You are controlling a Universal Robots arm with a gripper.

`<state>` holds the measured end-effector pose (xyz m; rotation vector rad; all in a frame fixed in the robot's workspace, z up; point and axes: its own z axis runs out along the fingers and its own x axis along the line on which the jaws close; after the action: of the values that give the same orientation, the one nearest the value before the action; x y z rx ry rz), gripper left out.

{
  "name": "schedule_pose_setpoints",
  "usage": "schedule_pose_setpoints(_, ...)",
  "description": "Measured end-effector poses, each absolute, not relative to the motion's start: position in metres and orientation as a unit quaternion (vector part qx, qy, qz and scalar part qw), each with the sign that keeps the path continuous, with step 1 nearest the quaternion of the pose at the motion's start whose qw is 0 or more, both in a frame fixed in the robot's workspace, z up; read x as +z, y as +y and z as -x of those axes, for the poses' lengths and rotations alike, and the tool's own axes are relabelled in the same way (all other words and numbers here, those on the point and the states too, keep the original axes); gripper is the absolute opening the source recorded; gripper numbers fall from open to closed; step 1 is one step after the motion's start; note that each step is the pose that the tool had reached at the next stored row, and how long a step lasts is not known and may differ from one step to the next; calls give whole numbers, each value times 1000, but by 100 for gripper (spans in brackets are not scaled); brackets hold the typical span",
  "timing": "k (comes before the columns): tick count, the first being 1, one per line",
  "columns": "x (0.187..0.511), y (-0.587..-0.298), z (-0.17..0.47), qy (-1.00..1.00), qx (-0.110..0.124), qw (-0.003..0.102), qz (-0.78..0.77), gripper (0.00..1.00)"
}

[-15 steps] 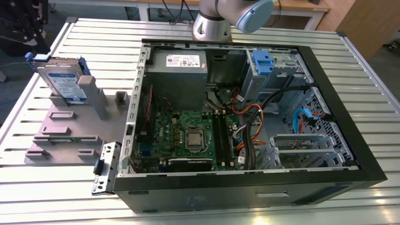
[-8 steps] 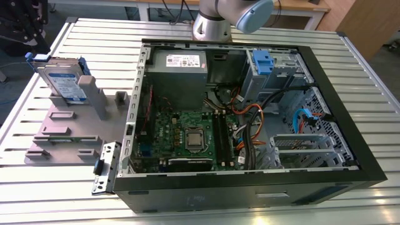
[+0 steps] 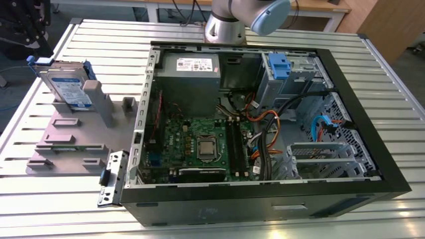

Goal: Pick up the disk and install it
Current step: 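Pick up the disk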

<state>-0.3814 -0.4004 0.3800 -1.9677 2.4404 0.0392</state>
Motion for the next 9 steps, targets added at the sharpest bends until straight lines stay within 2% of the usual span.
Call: schedule_pose_setpoints(9, 380, -400, 381, 773, 13, 3, 635, 11)
